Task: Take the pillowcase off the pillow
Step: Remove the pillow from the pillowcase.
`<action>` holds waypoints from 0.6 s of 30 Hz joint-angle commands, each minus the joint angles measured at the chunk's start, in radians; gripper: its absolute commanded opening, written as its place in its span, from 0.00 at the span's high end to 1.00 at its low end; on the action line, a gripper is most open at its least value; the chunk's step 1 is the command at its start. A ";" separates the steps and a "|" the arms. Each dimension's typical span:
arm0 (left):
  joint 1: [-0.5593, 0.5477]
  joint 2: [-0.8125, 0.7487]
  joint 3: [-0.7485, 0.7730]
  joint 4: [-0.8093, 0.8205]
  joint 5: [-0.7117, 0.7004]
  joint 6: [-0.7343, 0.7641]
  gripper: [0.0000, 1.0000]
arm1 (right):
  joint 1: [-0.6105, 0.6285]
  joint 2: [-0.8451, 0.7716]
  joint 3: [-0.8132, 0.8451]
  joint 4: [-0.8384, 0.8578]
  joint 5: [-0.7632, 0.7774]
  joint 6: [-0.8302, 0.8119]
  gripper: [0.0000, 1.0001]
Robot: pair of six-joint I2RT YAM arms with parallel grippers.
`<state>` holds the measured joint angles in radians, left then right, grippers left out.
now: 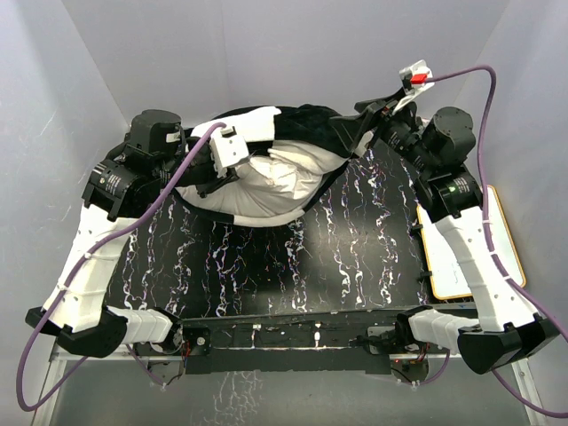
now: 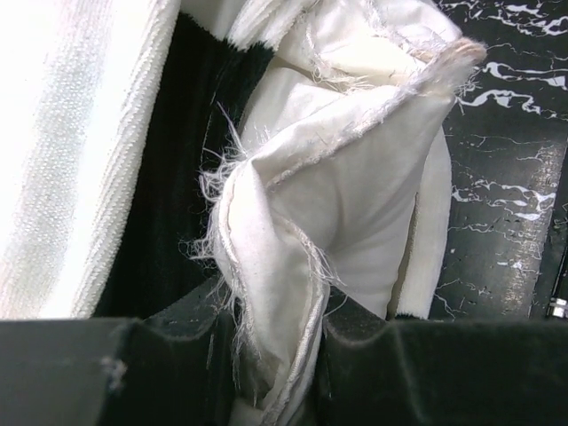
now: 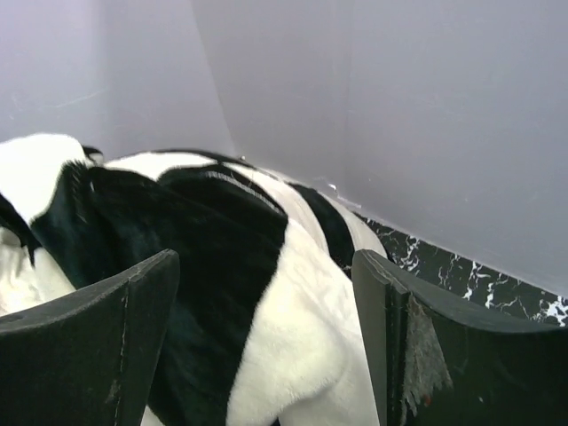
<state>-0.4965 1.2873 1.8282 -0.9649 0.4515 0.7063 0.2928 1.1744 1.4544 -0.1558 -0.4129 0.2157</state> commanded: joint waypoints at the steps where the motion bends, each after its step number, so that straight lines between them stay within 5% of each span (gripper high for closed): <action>1: 0.010 -0.004 0.072 0.029 -0.077 0.018 1.00 | -0.013 -0.020 -0.069 0.082 -0.094 -0.018 0.17; 5: 0.010 0.010 0.107 0.011 -0.099 0.033 1.00 | -0.018 -0.062 -0.159 0.219 -0.363 0.015 0.17; 9: 0.010 0.007 0.109 0.000 -0.101 0.044 1.00 | -0.023 -0.048 -0.166 0.298 -0.419 0.061 0.20; 16: 0.010 -0.002 0.118 -0.058 -0.059 0.071 1.00 | -0.028 0.135 -0.028 0.401 -0.421 0.248 0.80; 18: 0.011 -0.003 0.126 -0.097 -0.048 0.087 1.00 | -0.028 0.175 0.013 0.410 -0.401 0.272 0.90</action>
<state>-0.4934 1.3094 1.8938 -1.0405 0.3985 0.7536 0.2634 1.2877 1.3758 0.1375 -0.8001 0.3794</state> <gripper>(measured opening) 0.219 0.179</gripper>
